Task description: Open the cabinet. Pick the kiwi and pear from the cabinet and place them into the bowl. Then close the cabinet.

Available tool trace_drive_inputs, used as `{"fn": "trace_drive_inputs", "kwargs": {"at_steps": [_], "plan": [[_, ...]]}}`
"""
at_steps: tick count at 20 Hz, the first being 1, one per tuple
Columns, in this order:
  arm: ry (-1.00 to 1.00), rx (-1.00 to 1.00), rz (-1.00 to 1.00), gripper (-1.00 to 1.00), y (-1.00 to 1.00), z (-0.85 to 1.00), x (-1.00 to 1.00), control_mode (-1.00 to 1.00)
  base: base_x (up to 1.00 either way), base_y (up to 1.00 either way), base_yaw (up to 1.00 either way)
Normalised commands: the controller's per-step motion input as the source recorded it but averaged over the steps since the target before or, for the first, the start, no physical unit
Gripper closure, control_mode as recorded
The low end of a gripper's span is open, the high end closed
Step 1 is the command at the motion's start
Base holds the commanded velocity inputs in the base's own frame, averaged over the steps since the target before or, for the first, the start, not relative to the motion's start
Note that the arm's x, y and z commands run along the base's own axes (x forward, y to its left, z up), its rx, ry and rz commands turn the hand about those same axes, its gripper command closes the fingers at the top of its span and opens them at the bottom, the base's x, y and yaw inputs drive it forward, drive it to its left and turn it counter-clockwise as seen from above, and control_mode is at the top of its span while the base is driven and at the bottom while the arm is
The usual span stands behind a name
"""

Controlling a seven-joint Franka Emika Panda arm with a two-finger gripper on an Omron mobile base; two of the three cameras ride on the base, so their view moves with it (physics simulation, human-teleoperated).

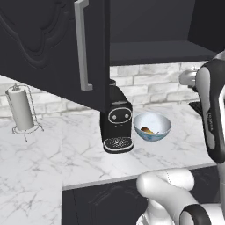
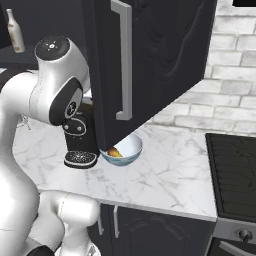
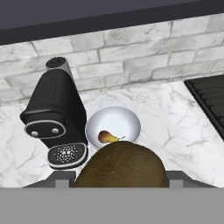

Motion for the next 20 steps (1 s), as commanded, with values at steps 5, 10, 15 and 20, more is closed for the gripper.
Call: {"fn": "trace_drive_inputs", "kwargs": {"at_steps": [5, 10, 15, 20], "plan": [[0.00, 0.00, 0.00, 1.00, 0.00, -0.76, 0.00, -1.00, 0.00, 0.00, 0.00], [0.02, 0.00, 0.00, 1.00, 0.00, -0.70, 0.00, -1.00, 0.00, 0.00, 0.00], [0.09, 0.00, 0.00, 1.00, 0.00, -0.39, 0.11, -1.00, 0.00, 0.00, 0.00], [0.10, 0.01, 0.00, 1.00, 0.00, -0.20, 0.24, -1.00, 0.00, 0.00, 0.00]]}}
